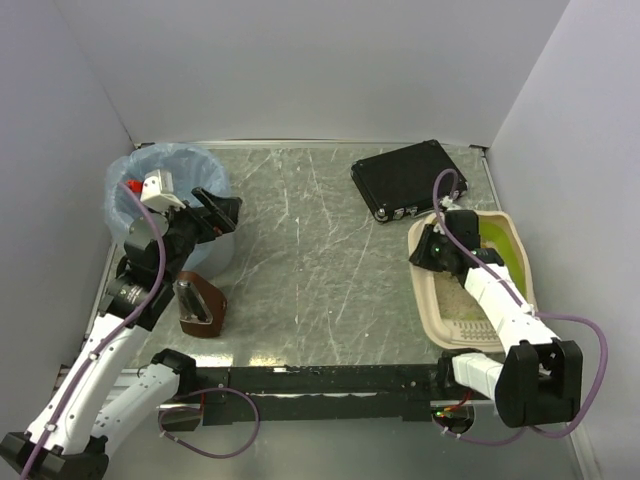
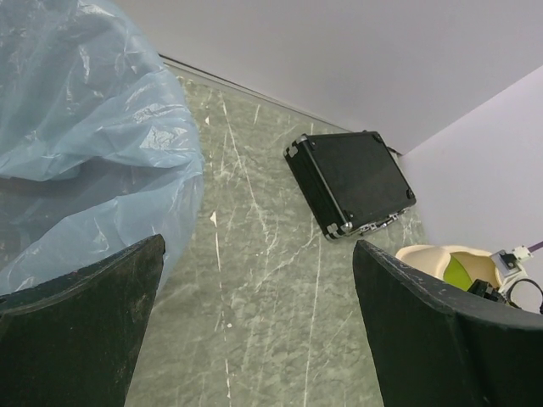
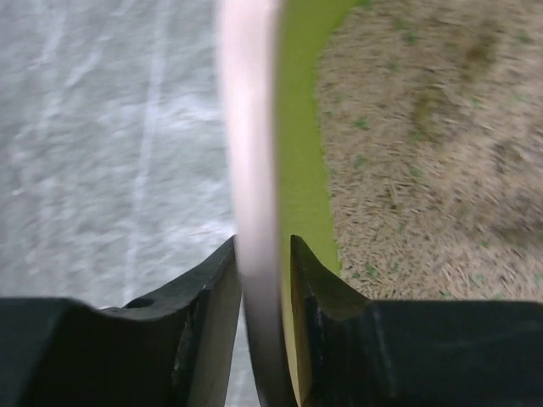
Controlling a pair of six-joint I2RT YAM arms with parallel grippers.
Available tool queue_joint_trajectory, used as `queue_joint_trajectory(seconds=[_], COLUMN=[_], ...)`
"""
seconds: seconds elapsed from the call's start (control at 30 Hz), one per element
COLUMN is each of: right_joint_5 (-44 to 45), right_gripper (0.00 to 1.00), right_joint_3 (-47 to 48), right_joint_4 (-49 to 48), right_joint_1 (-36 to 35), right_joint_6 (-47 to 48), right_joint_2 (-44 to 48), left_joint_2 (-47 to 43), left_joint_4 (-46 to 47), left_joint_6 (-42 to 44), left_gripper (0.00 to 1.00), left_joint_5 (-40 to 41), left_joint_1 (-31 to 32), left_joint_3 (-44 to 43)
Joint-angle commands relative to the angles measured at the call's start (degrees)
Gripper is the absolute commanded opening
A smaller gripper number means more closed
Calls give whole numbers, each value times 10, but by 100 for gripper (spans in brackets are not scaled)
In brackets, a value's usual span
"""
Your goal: Clean the litter box
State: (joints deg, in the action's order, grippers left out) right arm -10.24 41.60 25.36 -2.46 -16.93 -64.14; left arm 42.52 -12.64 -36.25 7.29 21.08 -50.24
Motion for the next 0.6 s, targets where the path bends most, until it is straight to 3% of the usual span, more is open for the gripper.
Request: queue_joint_trajectory(seconds=[0.0,0.23,0.53,0.57], right_joint_5=[-56,9,102,91], right_gripper=[31,27,30,36], right_joint_3=[8,59,245,276], right_joint_4=[-44,-158,-187,-190], right_joint_1=[-70,-249,-366,-373], right_joint_6=[-73,-215,-320,-320], right_joint_2=[17,-61,-249,-263], left_joint_2=[-12,-18,-17,-23], left_joint_4=[53,66,26,25], left_joint_6=[0,-10,-15,-18], left_gripper=[97,97,97,97], left_joint_5=[-15,-28,-52,-48], left_joint_1=[2,2,2,2], left_joint_3=[8,28,14,15])
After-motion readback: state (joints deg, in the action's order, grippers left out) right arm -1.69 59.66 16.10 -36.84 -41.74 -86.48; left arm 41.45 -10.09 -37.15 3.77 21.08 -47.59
